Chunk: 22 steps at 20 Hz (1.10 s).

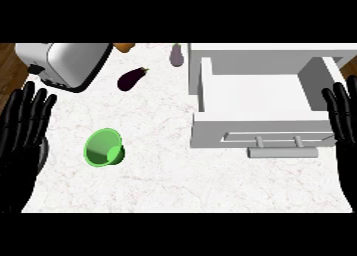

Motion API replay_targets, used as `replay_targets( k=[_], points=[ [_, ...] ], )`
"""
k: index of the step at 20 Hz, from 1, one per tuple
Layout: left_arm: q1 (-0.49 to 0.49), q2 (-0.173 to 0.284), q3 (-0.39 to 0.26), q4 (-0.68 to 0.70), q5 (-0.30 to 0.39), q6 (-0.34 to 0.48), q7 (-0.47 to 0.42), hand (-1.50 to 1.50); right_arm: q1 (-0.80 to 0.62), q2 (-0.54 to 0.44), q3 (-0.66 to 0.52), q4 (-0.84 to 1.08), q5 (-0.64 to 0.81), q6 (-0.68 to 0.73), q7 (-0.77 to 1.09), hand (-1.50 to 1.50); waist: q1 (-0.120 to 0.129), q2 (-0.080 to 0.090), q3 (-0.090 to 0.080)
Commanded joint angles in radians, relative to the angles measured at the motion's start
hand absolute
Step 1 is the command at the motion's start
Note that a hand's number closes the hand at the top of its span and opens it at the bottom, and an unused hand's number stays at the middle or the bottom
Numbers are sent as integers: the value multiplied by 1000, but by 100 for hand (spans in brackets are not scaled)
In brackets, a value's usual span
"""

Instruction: Pick up the cup, place it into the drawer and close the drawer

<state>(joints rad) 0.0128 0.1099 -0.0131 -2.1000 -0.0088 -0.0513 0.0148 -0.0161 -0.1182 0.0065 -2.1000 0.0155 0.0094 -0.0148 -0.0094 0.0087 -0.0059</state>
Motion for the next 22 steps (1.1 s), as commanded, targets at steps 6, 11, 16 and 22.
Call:
replay_targets(
  k=[6, 11, 16, 22],
  points=[
    [-48, 79, 23, 96, 260, -266, -120, -150, -37, -10, -44, 42, -78, 38, 28, -150, 8, -7, 5],
    [-49, 30, 27, 211, 410, -288, -26, -150, -23, 14, 4, 1, -159, 64, 141, -150, 7, -8, 6],
    [-25, -1, 15, 151, 414, -268, 7, -150, 39, 26, -10, 64, -152, 102, 40, -150, 10, -9, 6],
    [-55, -24, 8, 203, 364, -259, -4, -150, -26, 39, -2, 12, -126, 66, 130, -150, 9, -9, 6]
  ],
)
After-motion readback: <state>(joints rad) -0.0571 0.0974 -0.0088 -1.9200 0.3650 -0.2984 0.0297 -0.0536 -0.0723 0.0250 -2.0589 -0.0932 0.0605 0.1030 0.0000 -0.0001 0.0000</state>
